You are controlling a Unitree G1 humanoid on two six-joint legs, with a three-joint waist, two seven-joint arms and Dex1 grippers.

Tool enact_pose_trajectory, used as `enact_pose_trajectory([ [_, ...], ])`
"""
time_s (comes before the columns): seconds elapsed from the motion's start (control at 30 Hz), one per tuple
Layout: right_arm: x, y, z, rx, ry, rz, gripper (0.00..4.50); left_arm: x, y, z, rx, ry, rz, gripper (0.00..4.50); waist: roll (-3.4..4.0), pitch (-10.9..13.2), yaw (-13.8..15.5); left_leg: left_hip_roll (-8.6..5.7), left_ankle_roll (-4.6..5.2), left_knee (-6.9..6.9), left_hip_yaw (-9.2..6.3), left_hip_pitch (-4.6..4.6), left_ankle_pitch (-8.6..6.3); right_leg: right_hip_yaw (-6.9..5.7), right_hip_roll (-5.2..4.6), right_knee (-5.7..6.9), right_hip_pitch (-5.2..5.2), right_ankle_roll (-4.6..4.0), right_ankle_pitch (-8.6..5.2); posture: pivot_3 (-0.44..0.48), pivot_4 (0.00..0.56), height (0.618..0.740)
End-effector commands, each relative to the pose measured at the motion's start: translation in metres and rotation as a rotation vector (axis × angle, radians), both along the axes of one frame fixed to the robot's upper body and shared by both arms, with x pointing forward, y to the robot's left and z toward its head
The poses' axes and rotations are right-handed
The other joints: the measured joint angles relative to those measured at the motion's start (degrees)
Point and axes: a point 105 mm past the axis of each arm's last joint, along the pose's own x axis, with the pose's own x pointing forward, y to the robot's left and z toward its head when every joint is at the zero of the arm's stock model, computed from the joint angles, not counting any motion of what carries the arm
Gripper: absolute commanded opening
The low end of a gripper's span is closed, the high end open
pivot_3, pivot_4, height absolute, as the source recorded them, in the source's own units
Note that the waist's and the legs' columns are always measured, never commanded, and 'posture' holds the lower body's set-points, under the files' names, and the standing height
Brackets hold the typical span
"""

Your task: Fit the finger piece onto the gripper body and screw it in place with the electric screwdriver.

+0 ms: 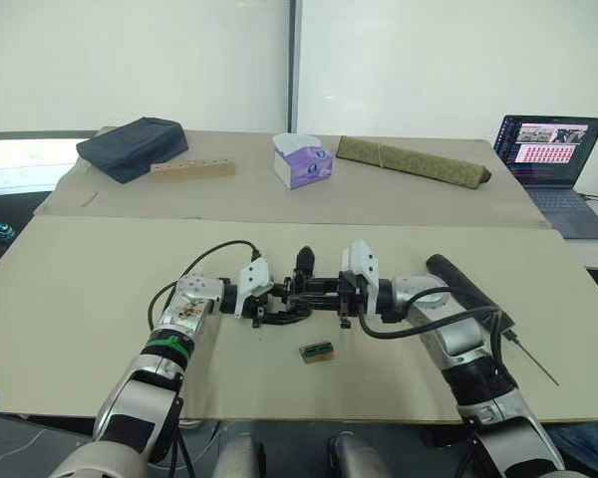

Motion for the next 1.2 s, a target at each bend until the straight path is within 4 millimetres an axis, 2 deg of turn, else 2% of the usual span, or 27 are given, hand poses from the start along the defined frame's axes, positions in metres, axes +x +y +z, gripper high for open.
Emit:
enact_pose_trajectory([
  [0.03, 0.001, -0.010, -0.030, -0.104, 0.103, -0.030, 0.40, -0.003, 0.001, -0.008, 0.031, 0.014, 0.003, 2.27, 0.05, -0.1, 0.0, 0.00, 0.00, 0.00, 0.00, 0.00, 0.00, 0.00, 0.00, 0.00, 0.00, 0.00, 0.00, 0.000, 0.150, 0.740],
  [0.17, -0.001, -0.009, -0.022, -0.071, 0.102, -0.005, 0.40, -0.004, 0.001, -0.009, 0.032, 0.015, 0.008, 2.27, 0.07, -0.1, 0.0, 0.00, 0.00, 0.00, 0.00, -0.01, 0.00, 0.00, 0.00, -0.01, 0.00, 0.00, 0.00, 0.000, 0.150, 0.740],
  [0.23, -0.001, -0.007, -0.012, -0.037, 0.083, 0.013, 0.40, -0.004, 0.001, -0.009, 0.031, 0.019, 0.011, 2.27, 0.07, -0.1, 0.0, 0.00, 0.00, 0.00, 0.00, -0.02, 0.00, 0.00, 0.00, -0.01, -0.01, 0.00, 0.00, 0.000, 0.150, 0.740],
  [0.3, 0.000, -0.005, 0.004, 0.025, 0.043, 0.025, 1.45, -0.003, 0.001, -0.009, 0.031, 0.021, 0.015, 2.27, 0.07, -0.1, 0.0, 0.00, 0.00, -0.01, 0.00, -0.03, 0.00, 0.00, 0.00, -0.01, -0.02, 0.00, 0.00, 0.000, 0.150, 0.740],
  [0.4, 0.000, -0.005, 0.019, 0.111, 0.017, 0.049, 2.45, -0.002, 0.000, -0.009, 0.032, 0.022, 0.020, 2.27, 0.10, -0.1, 0.0, -0.01, 0.00, 0.00, 0.01, -0.15, 0.00, 0.01, 0.00, -0.01, -0.12, 0.00, 0.00, 0.000, 0.150, 0.740],
  [0.5, -0.006, -0.008, 0.027, 0.142, -0.007, 0.074, 3.51, -0.001, 0.000, -0.011, 0.037, 0.021, 0.024, 2.27, 0.10, -0.1, 0.0, -0.01, 0.00, 0.00, -0.01, -0.14, 0.00, 0.00, 0.00, -0.02, -0.10, 0.00, 0.00, 0.000, 0.150, 0.740],
  [0.6, -0.010, -0.016, 0.026, 0.128, -0.046, 0.078, 4.46, -0.002, 0.000, -0.012, 0.039, 0.027, 0.025, 2.27, 0.10, -0.1, 0.1, -0.01, 0.00, 0.00, 0.00, -0.14, 0.00, 0.01, -0.01, -0.02, -0.10, 0.01, 0.00, 0.000, 0.150, 0.740],
  [0.63, -0.011, -0.019, 0.026, 0.120, -0.054, 0.073, 4.46, -0.002, 0.000, -0.013, 0.040, 0.043, 0.029, 2.27, 0.10, -0.1, 0.2, -0.01, 0.00, 0.00, 0.00, -0.13, 0.00, 0.00, -0.01, -0.03, -0.09, 0.01, 0.00, 0.000, 0.150, 0.740],
  [0.7, -0.016, -0.028, 0.027, 0.111, -0.062, 0.068, 4.50, 0.000, 0.003, -0.014, 0.043, 0.037, 0.051, 3.35, 0.10, -0.1, 0.2, -0.01, 0.00, 0.00, 0.00, -0.13, 0.00, 0.00, -0.01, -0.03, -0.09, 0.01, 0.00, 0.000, 0.150, 0.740],
  [0.77, -0.021, -0.038, 0.031, 0.109, -0.074, 0.059, 4.50, 0.001, 0.006, -0.014, 0.051, 0.012, 0.062, 4.20, 0.11, -0.1, 0.1, -0.02, 0.00, 0.00, 0.00, -0.13, 0.00, 0.01, -0.01, -0.03, -0.09, 0.01, -0.01, 0.000, 0.150, 0.740],
  [0.8, -0.022, -0.042, 0.034, 0.113, -0.091, 0.043, 4.50, 0.000, 0.008, -0.015, 0.053, 0.005, 0.061, 4.45, 0.11, -0.1, 0.1, -0.02, 0.00, -0.01, 0.01, -0.13, 0.00, 0.01, -0.01, -0.03, -0.11, 0.01, -0.01, 0.000, 0.150, 0.740],
  [0.87, -0.026, -0.053, 0.040, 0.125, -0.091, 0.010, 4.50, -0.003, 0.014, -0.014, 0.046, 0.003, 0.059, 4.45, 0.12, -0.1, -0.1, -0.01, 0.00, -0.02, 0.00, -0.10, 0.00, 0.01, 0.00, -0.01, -0.10, 0.01, 0.00, 0.000, 0.150, 0.740],
  [1.0, -0.037, -0.098, 0.047, 0.124, -0.130, -0.181, 4.50, -0.012, 0.044, -0.006, 0.011, -0.017, 0.094, 4.45, 0.12, -0.1, -0.6, 0.05, 0.00, -0.17, 0.00, -0.08, -0.01, 0.01, 0.03, -0.03, -0.14, -0.03, -0.03, 0.000, 0.150, 0.740],
  [1.07, -0.043, -0.109, 0.046, 0.112, -0.141, -0.229, 4.50, -0.015, 0.051, -0.002, -0.008, -0.017, 0.112, 4.45, 0.12, -0.1, -0.9, 0.08, 0.01, -0.32, 0.02, -0.03, -0.03, 0.04, 0.04, -0.04, -0.17, -0.05, -0.04, 0.000, 0.150, 0.740],
  [1.13, -0.056, -0.148, 0.039, 0.073, -0.174, -0.408, 4.50, -0.026, 0.073, 0.020, -0.106, -0.042, 0.139, 4.45, 0.15, 0.0, -1.1, 0.09, 0.01, -0.41, 0.05, 0.05, -0.02, 0.07, 0.05, -0.02, -0.18, -0.07, -0.04, 0.000, 0.150, 0.740],
  [1.2, -0.072, -0.177, 0.038, 0.039, -0.235, -0.552, 4.50, -0.034, 0.088, 0.046, -0.198, -0.072, 0.194, 4.45, 0.15, 0.0, -0.7, 0.13, 0.01, -0.52, 0.01, 0.06, -0.02, 0.03, 0.07, -0.02, -0.17, -0.10, -0.09, 0.000, 0.150, 0.740],
])
